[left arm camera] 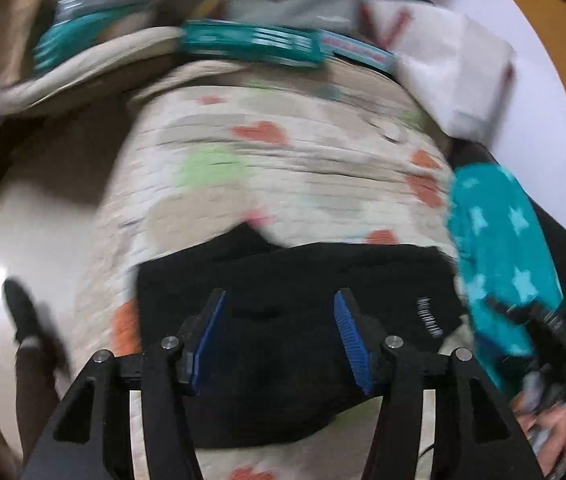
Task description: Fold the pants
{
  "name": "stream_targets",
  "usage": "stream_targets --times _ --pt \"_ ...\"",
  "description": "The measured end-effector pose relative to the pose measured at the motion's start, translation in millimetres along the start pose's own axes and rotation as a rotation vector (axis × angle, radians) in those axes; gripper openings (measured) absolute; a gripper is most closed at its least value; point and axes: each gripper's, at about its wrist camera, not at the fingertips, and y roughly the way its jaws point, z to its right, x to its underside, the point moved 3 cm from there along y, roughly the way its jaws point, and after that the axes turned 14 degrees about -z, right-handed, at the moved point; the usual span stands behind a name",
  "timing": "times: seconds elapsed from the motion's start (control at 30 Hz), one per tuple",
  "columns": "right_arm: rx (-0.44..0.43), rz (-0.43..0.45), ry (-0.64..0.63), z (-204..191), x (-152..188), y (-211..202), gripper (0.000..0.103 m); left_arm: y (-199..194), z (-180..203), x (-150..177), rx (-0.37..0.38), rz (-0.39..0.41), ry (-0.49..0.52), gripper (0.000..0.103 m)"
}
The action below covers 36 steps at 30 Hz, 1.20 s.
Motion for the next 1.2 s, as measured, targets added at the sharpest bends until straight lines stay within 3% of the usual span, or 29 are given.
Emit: stream_targets --times 0.13,0.23,0.3,0.43,0.63,0.67,0.7,0.77,0.83,1.0,1.2 --pt "0.109 0.032 -0.134 -20 6 8 0.080 34 59 -24 0.023 -0.044 0.114 0.054" --pt "0.175 -0.007 -0.161 -15 10 31 0.080 66 99 -39 0.051 -0.090 0.189 0.054" --pt "0.166 -0.054 -0.132 -5 11 46 0.080 90 122 -48 0.081 -0.134 0.231 0.054" --pt "0.178 -0.012 -0.137 -8 0 52 0.080 132 157 -64 0.113 -0.215 0.326 0.058" --pt "0.190 0.001 -0.160 -16 -6 62 0.078 192 191 -66 0.055 -0.359 0.453 0.059" --pt "0.184 -0.004 -0.175 -20 -7 64 0.059 197 198 -59 -0.005 -0.361 0.516 0.056" --pt "0.190 -0.015 -0.188 -23 -7 66 0.035 197 203 -54 -0.049 -0.351 0.566 0.039" --pt "0.201 -0.014 -0.218 -31 -6 66 0.030 191 209 -41 -0.098 -0.307 0.641 0.027" --pt "0.187 -0.010 -0.260 -41 -2 63 0.028 179 205 -40 -0.084 -0.286 0.635 0.016" --pt "0.182 0.030 -0.415 -77 18 53 0.026 131 169 -45 0.017 -0.218 0.502 0.015" --pt "0.202 0.049 -0.722 -143 76 45 0.026 60 92 -48 0.143 -0.123 0.313 0.015"
